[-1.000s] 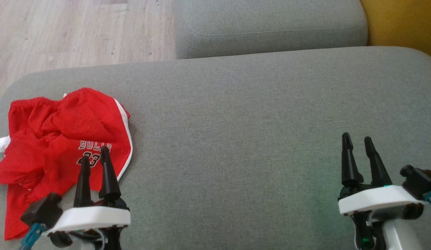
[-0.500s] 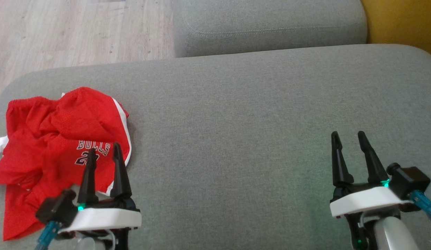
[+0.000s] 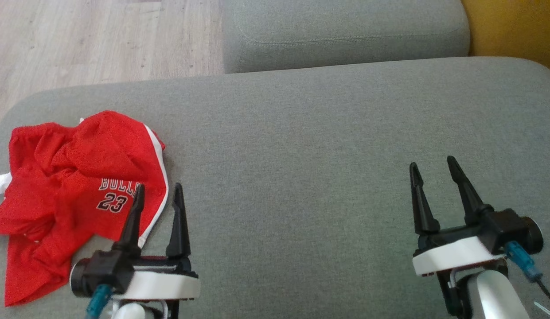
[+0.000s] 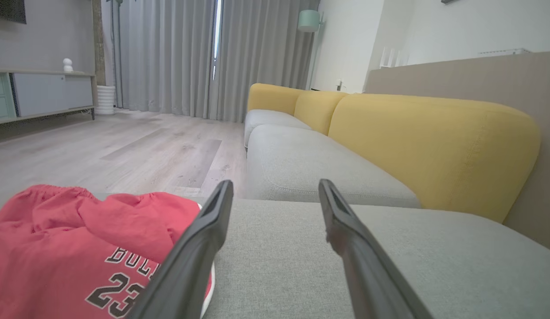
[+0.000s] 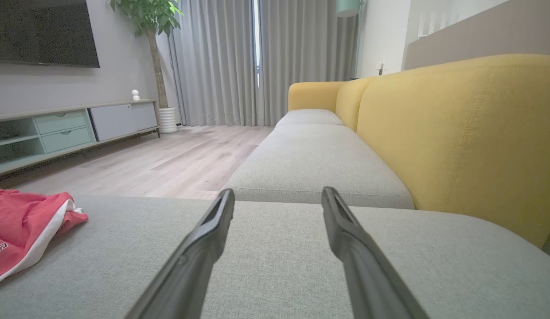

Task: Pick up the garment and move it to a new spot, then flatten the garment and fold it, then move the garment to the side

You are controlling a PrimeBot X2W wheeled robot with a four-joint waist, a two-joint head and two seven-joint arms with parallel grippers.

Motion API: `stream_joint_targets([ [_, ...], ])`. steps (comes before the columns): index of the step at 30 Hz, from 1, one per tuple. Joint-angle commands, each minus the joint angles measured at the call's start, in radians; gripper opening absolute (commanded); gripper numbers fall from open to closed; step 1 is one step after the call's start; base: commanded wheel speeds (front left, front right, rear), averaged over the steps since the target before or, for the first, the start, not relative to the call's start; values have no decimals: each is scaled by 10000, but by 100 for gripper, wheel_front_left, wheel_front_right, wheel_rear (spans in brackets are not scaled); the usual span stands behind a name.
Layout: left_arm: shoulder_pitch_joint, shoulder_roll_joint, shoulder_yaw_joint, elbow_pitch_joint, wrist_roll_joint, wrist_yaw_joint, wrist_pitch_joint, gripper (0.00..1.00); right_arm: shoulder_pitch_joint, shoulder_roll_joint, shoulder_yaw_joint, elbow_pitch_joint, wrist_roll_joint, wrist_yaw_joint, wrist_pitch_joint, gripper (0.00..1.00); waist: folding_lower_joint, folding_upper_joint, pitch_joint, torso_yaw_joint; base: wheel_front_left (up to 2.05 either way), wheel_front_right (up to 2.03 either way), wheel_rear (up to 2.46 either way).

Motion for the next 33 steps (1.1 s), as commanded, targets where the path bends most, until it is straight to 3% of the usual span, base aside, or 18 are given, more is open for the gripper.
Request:
stream_joint_targets([
  [1, -277, 138, 111, -383, 429, 107, -171, 100, -477, -87, 294, -460, -430, 66, -150, 100, 0, 0, 4, -6, 0, 0, 0],
  [12, -430, 751, -936, -573, 2304, 1116, -527, 100, -528, -94, 551, -690, -2151, 73, -503, 100, 0, 0, 49, 14, 0, 0, 0],
  [17, -394, 674, -1023, -704, 2216, 1259, -646, 100, -496, -97, 582, -706, -2269, 76, -621, 100, 0, 0, 37, 34, 0, 0, 0],
  [23, -110, 175, 60, -663, 621, 413, -707, 100, -290, -98, 390, -509, -439, 77, -682, 100, 0, 0, 3, 46, 0, 0, 0],
  [27, 19, 59, 489, -298, 233, -195, -707, 100, -72, -98, 307, -336, 1018, 77, -682, 100, 0, 0, -7, 21, 0, 0, 0],
  [33, 75, 29, 446, 285, -21, -421, -707, 100, 125, -98, 371, 256, 2299, 77, -682, 100, 0, 0, -40, -60, 0, 0, 0],
])
